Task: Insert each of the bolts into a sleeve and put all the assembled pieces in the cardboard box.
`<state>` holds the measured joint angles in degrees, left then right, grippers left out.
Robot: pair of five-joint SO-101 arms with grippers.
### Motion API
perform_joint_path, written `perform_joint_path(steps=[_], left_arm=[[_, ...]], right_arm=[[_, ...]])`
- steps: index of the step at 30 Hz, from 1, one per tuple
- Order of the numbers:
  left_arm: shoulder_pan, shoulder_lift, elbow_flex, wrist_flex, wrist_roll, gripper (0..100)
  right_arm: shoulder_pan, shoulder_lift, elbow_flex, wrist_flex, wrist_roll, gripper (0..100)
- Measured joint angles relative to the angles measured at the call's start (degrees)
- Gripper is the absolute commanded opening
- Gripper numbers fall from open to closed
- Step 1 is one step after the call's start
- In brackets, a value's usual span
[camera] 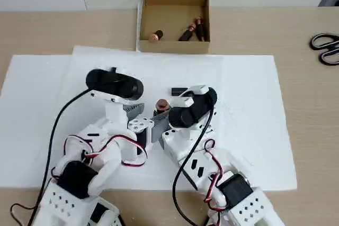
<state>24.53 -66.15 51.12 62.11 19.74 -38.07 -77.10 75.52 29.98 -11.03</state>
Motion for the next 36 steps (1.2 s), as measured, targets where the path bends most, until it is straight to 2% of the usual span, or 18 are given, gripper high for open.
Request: perform_joint_path(steps=[9, 14, 18, 22, 28, 32, 36], left_arm=[[-9.41, -0.09, -9.49, 4.57, 0.26, 23], [-19.52, -0.09, -12.66, 10.9, 0.18, 23], [-26.81, -0.09, -12.66, 16.18, 0.26, 23], [-26.81, -0.09, -12.31, 20.84, 0.26, 23], [-26.02, -0.09, -11.43, 21.1, 0.26, 23], [-26.02, -0.09, -11.25, 21.27, 0.26, 23], [-26.02, -0.09, -11.25, 21.27, 0.26, 23]], right_arm=[[4.48, 0.18, 0.09, -0.18, 0.0, 0.4], [8.79, 2.2, 0.79, -0.18, 0.09, 0.4], [13.01, 8.18, 0.18, -0.18, 2.9, 0.4], [15.47, 17.05, -7.3, -0.18, 3.69, 0.4], [15.82, 35.25, -24.09, -0.62, 3.87, 0.4], [16.09, 48.79, -34.99, -6.68, 3.87, 0.4], [17.93, 62.07, -44.4, -17.05, 3.87, 0.4]])
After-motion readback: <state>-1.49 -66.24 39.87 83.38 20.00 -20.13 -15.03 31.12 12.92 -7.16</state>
